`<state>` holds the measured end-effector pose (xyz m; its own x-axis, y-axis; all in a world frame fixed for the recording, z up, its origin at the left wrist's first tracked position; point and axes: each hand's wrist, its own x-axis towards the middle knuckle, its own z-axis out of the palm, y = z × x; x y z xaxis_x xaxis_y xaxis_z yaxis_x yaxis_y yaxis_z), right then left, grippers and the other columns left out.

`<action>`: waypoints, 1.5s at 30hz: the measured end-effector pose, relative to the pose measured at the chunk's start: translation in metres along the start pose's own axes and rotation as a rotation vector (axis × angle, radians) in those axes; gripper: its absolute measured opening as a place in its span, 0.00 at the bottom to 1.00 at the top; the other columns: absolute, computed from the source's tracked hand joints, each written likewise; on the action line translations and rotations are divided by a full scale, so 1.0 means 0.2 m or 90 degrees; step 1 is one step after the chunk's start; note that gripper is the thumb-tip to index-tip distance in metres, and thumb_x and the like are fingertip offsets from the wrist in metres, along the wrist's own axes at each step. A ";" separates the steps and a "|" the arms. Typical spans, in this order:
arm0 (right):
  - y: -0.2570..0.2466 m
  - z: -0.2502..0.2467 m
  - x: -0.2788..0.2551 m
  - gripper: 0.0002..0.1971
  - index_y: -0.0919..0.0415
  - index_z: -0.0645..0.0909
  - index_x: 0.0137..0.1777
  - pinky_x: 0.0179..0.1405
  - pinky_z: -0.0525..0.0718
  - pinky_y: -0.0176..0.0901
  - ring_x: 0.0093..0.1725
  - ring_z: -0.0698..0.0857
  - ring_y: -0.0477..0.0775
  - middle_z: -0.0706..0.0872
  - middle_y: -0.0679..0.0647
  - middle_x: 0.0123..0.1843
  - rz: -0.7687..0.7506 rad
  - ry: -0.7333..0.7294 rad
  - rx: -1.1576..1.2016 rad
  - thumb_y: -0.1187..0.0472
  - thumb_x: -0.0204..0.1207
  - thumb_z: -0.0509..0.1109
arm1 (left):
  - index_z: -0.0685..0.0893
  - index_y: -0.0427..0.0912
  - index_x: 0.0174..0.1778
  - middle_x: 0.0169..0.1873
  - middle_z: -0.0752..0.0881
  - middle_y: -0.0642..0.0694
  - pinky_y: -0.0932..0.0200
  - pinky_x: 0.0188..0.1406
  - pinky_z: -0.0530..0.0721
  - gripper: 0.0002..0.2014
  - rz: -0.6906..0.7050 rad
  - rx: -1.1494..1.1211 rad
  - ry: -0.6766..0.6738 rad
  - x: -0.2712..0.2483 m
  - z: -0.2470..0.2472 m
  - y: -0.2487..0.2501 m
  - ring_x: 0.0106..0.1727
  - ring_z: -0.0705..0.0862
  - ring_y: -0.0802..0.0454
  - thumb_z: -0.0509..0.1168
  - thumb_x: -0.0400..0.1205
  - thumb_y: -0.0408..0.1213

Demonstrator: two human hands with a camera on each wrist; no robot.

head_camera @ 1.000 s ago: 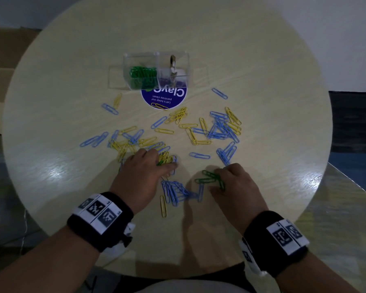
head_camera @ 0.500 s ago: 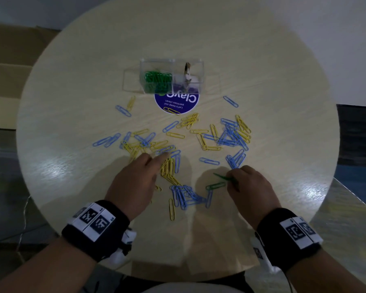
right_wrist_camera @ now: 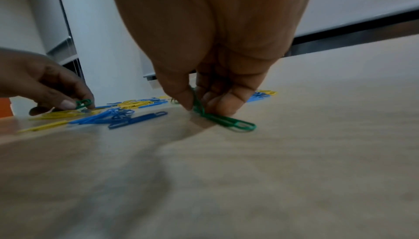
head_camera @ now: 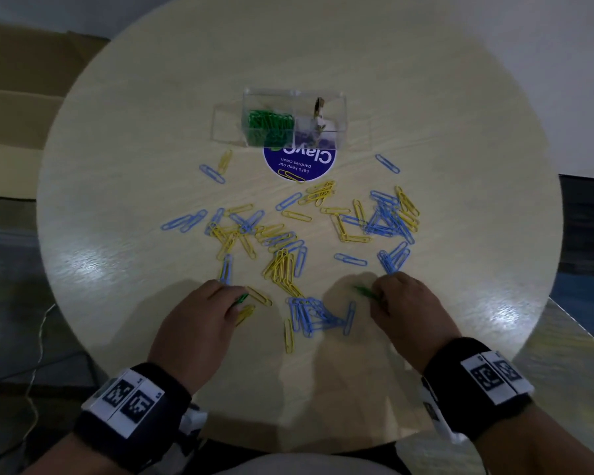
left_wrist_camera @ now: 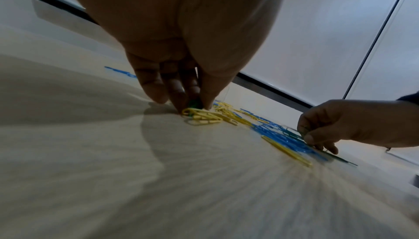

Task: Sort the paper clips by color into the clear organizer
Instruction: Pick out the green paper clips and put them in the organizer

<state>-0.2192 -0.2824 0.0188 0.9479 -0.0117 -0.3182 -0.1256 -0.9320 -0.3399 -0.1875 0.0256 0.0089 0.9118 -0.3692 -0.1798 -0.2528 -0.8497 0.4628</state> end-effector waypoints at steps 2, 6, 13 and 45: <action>-0.01 -0.03 0.02 0.04 0.60 0.81 0.41 0.40 0.78 0.49 0.45 0.84 0.67 0.85 0.61 0.42 0.029 -0.008 0.007 0.59 0.72 0.71 | 0.84 0.51 0.58 0.48 0.82 0.51 0.50 0.46 0.85 0.12 -0.003 -0.004 0.005 0.00 0.00 -0.01 0.48 0.85 0.46 0.60 0.81 0.43; 0.05 -0.08 0.06 0.02 0.55 0.84 0.39 0.41 0.83 0.50 0.39 0.87 0.61 0.89 0.55 0.35 0.114 0.046 0.165 0.59 0.69 0.74 | 0.84 0.51 0.57 0.49 0.82 0.53 0.52 0.46 0.84 0.11 -0.014 -0.034 0.037 0.01 -0.02 -0.01 0.49 0.84 0.49 0.63 0.81 0.41; 0.08 -0.22 0.14 0.04 0.56 0.87 0.35 0.46 0.88 0.66 0.30 0.89 0.56 0.89 0.55 0.28 0.225 0.122 0.486 0.64 0.68 0.77 | 0.87 0.54 0.53 0.43 0.83 0.60 0.58 0.48 0.82 0.12 -0.070 -0.127 -0.016 -0.07 -0.03 0.02 0.44 0.83 0.60 0.66 0.76 0.44; 0.13 -0.05 -0.18 0.08 0.51 0.83 0.48 0.42 0.79 0.45 0.48 0.85 0.61 0.87 0.52 0.45 0.159 -0.044 0.022 0.54 0.68 0.73 | 0.83 0.49 0.50 0.43 0.83 0.50 0.51 0.38 0.82 0.09 0.592 0.121 -0.196 0.13 0.26 0.65 0.47 0.79 0.47 0.61 0.78 0.35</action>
<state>-0.2532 -0.3092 0.0303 0.8644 -0.2136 -0.4552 -0.3637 -0.8907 -0.2727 -0.2125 -0.1135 0.0195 0.2085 -0.9769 -0.0460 -0.8960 -0.2096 0.3915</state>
